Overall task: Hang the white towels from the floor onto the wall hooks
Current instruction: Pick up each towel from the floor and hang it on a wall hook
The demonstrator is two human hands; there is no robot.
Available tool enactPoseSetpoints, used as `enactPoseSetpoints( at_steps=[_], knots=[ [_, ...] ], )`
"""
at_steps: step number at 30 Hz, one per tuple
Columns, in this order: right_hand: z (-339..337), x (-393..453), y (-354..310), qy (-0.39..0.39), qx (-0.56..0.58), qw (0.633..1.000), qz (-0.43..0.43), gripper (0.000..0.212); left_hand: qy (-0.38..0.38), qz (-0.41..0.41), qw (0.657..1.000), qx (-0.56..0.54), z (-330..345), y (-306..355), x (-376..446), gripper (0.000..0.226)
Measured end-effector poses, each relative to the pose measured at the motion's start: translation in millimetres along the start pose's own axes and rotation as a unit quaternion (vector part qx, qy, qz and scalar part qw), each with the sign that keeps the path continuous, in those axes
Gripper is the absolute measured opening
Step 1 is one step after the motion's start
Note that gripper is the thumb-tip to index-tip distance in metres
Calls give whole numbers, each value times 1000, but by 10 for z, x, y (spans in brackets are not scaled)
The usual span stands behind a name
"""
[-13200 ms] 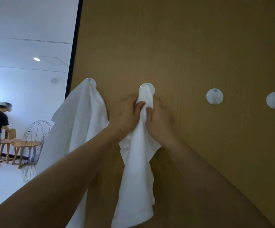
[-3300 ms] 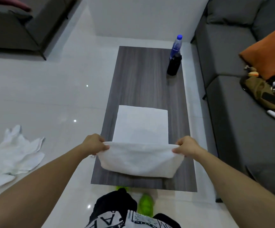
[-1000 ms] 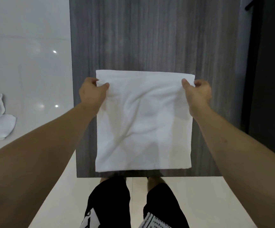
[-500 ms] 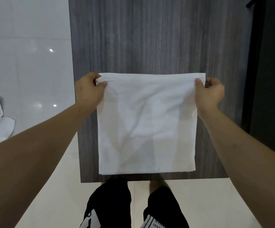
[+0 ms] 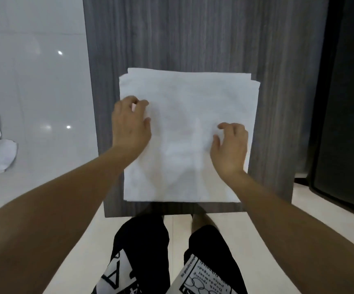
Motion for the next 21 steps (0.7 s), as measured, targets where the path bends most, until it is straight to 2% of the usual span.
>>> enactPoseSetpoints(
  at_steps=[3, 5, 6, 8, 9, 10, 13, 16, 19, 21],
  knots=[
    [228, -637, -29, -104, 38, 981, -162, 22, -79, 109, 990, -33, 201, 151, -569, 26],
    [427, -1025, 69, -140, 4, 953, -270, 34, -124, 159, 979, -40, 329, 187, -1006, 27],
    [526, -1189, 142, -169, -42, 935, -310, 52, -140, 167, 975, -38, 393, 180, -1227, 29],
    [683, -1411, 323, -234, -166, 897, -335, 98, -165, 153, 974, -21, 520, 152, -1644, 35],
    [742, -1486, 411, -243, -211, 884, -339, 110, -171, 142, 975, -6, 581, 145, -1831, 39],
    [778, -1549, 467, -232, -234, 877, -349, 109, -175, 135, 975, 9, 642, 149, -1997, 44],
    [848, -1726, 654, -141, -199, 893, -377, 67, -177, 137, 972, 76, 850, 246, -2357, 53],
    [815, -1924, 840, -96, -147, 907, -382, 50, -176, 139, 960, 165, 1052, 405, -2597, 51],
    [682, -2081, 858, -113, -105, 927, -343, 39, -182, 110, 956, 200, 1119, 535, -2728, 42],
    [527, -2100, 804, -179, -84, 943, -267, 38, -202, 77, 958, 188, 1049, 638, -2743, 33]
  ],
)
Point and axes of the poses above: each hand's wrist, its own x-axis towards the middle knuckle, its own z-axis out of the palm, y = z × x, the point moved 2 cm from there along x, towards the middle knuckle, and after that the axes turned 4 degrees about z, right-handed, at the moved point
